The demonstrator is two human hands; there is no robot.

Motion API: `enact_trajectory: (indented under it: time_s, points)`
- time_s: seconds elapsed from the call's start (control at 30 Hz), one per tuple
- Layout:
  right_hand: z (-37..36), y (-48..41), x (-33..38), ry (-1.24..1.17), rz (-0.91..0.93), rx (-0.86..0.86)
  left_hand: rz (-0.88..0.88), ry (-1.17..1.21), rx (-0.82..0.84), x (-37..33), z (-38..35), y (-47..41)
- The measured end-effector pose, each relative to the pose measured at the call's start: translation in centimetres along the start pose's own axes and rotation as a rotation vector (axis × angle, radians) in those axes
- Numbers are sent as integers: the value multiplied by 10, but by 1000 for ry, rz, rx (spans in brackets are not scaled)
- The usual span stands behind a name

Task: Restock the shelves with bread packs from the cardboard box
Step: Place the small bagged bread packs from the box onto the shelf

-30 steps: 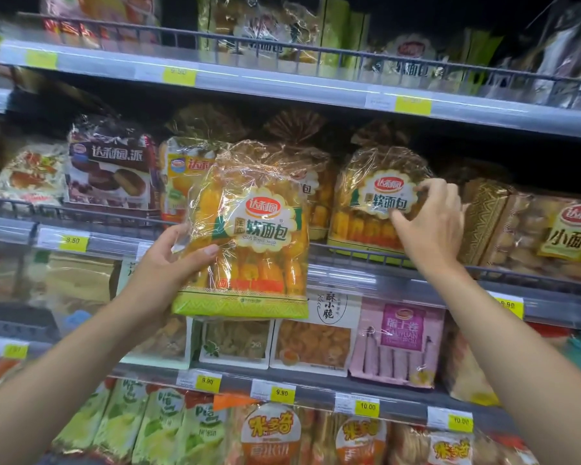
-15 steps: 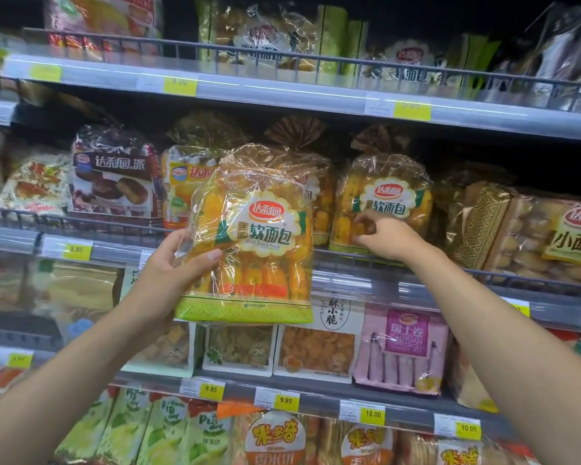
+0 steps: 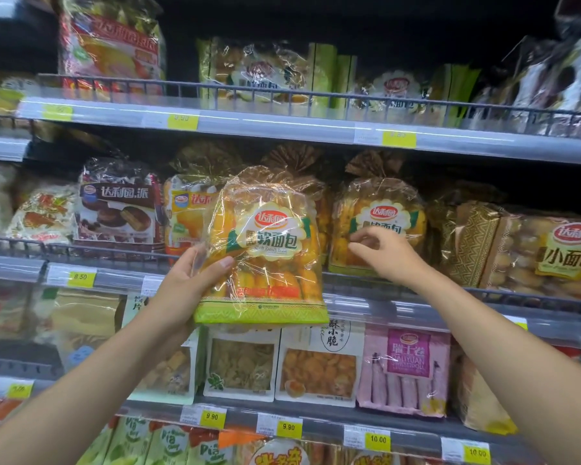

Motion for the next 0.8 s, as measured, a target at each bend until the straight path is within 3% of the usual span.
enact_trajectory:
  time_s: [0.13,0.23,0.4,0.67,0.8]
  points:
    - [-10,15,35,-494,-147,279,71,17,-2,-4,-7,-22]
    - [-12,19,44,-554,-183,402,115,50,21,-4,-6,-45]
    - [-8,-4,40,-521,-176,259,148,-4,39,-14,-6,-88]
    - [-16,-41,38,-484,-190,64,55,-606,-93,-22,-2,-145]
    - [-31,-51,32,-427,-205,-10,131,-815,-144,-9,6,-151]
Point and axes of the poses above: each hand's wrist, its own y-axis away from the middle knuckle, its own z-axis out of the back of the hand, x = y × z, the point moved 1 cm from there along -y, towards the middle knuckle, and after that the axes turned 10 degrees about x, right-handed, at the moved point
